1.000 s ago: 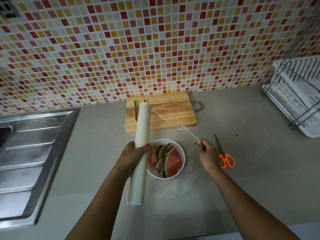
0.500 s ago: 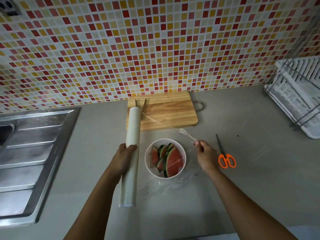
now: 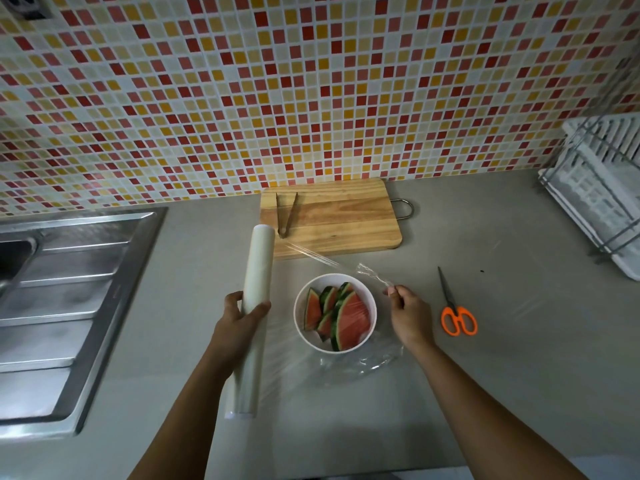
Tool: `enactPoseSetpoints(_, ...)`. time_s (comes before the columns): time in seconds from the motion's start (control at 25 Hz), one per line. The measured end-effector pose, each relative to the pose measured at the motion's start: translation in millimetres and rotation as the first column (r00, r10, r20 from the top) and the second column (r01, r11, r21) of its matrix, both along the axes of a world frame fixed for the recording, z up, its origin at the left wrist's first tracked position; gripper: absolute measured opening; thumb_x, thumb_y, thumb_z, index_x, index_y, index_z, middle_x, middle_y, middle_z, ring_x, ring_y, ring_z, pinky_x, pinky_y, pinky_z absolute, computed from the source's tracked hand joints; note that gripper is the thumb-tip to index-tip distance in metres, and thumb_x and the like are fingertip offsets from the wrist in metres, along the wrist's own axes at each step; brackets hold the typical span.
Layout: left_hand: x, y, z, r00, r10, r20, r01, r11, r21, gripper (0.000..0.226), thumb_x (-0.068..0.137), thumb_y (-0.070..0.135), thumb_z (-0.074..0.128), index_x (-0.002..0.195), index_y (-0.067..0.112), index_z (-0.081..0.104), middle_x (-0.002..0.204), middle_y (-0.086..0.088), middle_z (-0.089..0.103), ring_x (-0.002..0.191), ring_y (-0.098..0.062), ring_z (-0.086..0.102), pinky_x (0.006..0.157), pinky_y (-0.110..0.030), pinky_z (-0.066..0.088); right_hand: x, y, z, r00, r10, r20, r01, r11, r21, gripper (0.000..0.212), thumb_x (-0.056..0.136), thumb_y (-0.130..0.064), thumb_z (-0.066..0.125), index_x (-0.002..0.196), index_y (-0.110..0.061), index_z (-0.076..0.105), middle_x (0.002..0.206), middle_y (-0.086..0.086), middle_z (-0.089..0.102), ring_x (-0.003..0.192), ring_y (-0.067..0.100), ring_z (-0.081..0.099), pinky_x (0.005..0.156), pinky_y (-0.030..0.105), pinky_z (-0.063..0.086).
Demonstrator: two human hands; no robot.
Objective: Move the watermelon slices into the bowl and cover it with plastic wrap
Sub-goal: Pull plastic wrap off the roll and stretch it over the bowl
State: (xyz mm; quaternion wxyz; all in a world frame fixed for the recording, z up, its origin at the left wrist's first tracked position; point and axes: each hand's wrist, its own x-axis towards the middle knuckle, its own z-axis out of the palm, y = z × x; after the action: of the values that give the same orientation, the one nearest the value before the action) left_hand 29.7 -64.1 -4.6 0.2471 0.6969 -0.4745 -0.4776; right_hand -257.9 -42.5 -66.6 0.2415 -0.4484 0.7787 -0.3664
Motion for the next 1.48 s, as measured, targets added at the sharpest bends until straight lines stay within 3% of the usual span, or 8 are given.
enactPoseSetpoints(0.2,0.5,-3.6,-9.9,1.000,0.025,-0.017,-0.024,0.999,0.046,0.040,0.092,0.040,0.045,0.121,0.012,0.048,0.114,-0.016,0.057,0.092,-0.029,0.058,0.083,-0.043,0.049,3.1,0.1,-3.5,1.000,0.018,-0.015,-0.017,0.999,0.033,0.028,0.097,-0.023,0.045,0.098,-0.007,0.068,0.098,0.011,0.072,0.090,0.029,0.064,0.066,0.026,0.036)
enactPoseSetpoints(0.28,4.6,-4.8,-12.8,1.000,-0.007,0.002,0.007,0.998,0.061,0.041,0.091,0.040,0.048,0.118,0.010,0.054,0.111,-0.016,0.061,0.094,-0.030,0.060,0.088,-0.046,0.050,4.0,0.3,-4.9,0.999,0.020,-0.033,-0.019,0.999,0.041,0.028,0.097,-0.023,0.044,0.098,-0.008,0.068,0.096,0.013,0.072,0.089,0.031,0.064,0.066,0.027,0.036)
enactPoseSetpoints(0.36,6.7,-3.7,-15.3,0.998,-0.030,0.050,0.028,0.999,0.043,0.042,0.090,0.043,0.052,0.118,0.012,0.056,0.108,-0.011,0.063,0.093,-0.028,0.061,0.083,-0.041,0.051,4.5,0.4,-6.4,0.998,0.016,-0.056,-0.013,0.999,0.039,0.027,0.097,-0.022,0.045,0.097,-0.008,0.068,0.095,0.015,0.072,0.089,0.033,0.064,0.065,0.028,0.036)
enactPoseSetpoints(0.72,8.2,4.5,-32.8,0.961,-0.006,0.278,0.036,0.994,-0.103,0.051,0.092,0.042,0.051,0.130,0.009,0.041,0.116,-0.019,0.057,0.102,-0.035,0.054,0.080,-0.038,0.043,5.6,-1.2,-8.6,0.998,0.011,-0.056,-0.008,0.998,0.057,0.027,0.097,-0.022,0.044,0.097,-0.007,0.068,0.095,0.013,0.072,0.088,0.031,0.063,0.066,0.028,0.036)
enactPoseSetpoints(0.88,9.9,8.4,-41.3,0.962,-0.054,0.267,0.067,0.997,-0.040,0.052,0.094,0.047,0.043,0.132,0.012,0.034,0.117,-0.019,0.059,0.101,-0.035,0.057,0.078,-0.035,0.042,6.0,-1.0,-10.4,1.000,0.026,-0.013,-0.025,0.997,0.075,0.029,0.098,-0.023,0.043,0.094,-0.006,0.066,0.091,0.014,0.070,0.086,0.032,0.062,0.066,0.029,0.037)
enactPoseSetpoints(1.16,5.0,7.5,-45.4,0.964,-0.049,0.262,0.066,0.996,-0.055,0.041,0.096,0.035,0.042,0.127,0.009,0.035,0.116,-0.023,0.059,0.086,-0.025,0.048,0.074,-0.031,0.035,8.1,-1.0,-15.1,1.000,0.015,0.008,-0.016,0.994,0.108,0.029,0.098,-0.026,0.043,0.092,-0.006,0.063,0.089,0.018,0.068,0.084,0.035,0.061,0.066,0.032,0.039)
enactPoseSetpoints(1.4,10.4,9.5,-47.6,0.957,-0.106,0.270,0.127,0.990,-0.063,0.044,0.096,0.030,0.044,0.134,0.012,0.031,0.121,-0.022,0.057,0.094,-0.030,0.051,0.077,-0.032,0.035,1.9,-5.0,-15.1,0.998,-0.030,0.050,0.023,0.989,0.148,0.025,0.095,-0.031,0.048,0.100,-0.011,0.063,0.096,0.012,0.069,0.089,0.033,0.062,0.070,0.032,0.042)
enactPoseSetpoints(1.48,11.2,9.6,-47.9,0.957,-0.113,0.268,0.133,0.990,-0.057,0.046,0.095,0.030,0.045,0.135,0.013,0.030,0.121,-0.022,0.057,0.100,-0.033,0.053,0.078,-0.032,0.035,-1.3,-7.0,-12.8,0.985,-0.065,0.158,0.040,0.987,0.157,0.026,0.093,-0.030,0.053,0.102,-0.009,0.065,0.095,0.011,0.068,0.084,0.029,0.061,0.074,0.037,0.048)
